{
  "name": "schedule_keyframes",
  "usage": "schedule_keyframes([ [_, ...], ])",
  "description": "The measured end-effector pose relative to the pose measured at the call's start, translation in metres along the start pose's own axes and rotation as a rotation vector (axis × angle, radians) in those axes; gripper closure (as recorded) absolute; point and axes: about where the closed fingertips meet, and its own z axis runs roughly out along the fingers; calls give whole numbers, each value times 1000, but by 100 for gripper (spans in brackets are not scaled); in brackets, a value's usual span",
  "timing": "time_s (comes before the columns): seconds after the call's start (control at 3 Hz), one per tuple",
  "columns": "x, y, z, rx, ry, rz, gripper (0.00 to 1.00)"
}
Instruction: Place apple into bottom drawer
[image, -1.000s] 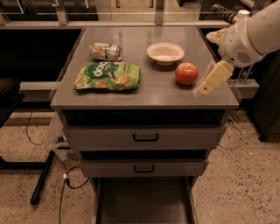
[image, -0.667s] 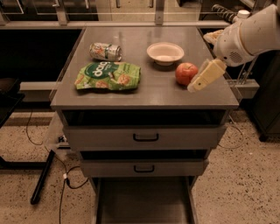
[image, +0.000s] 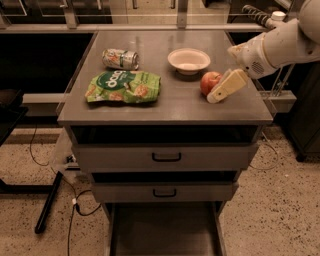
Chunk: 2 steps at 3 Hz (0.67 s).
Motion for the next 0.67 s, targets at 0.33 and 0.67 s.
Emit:
schedule_keyframes([
  [0.33,27,-16,38,-34,27,96,0],
  [0.67,28,-17,39,-34,27,97,0],
])
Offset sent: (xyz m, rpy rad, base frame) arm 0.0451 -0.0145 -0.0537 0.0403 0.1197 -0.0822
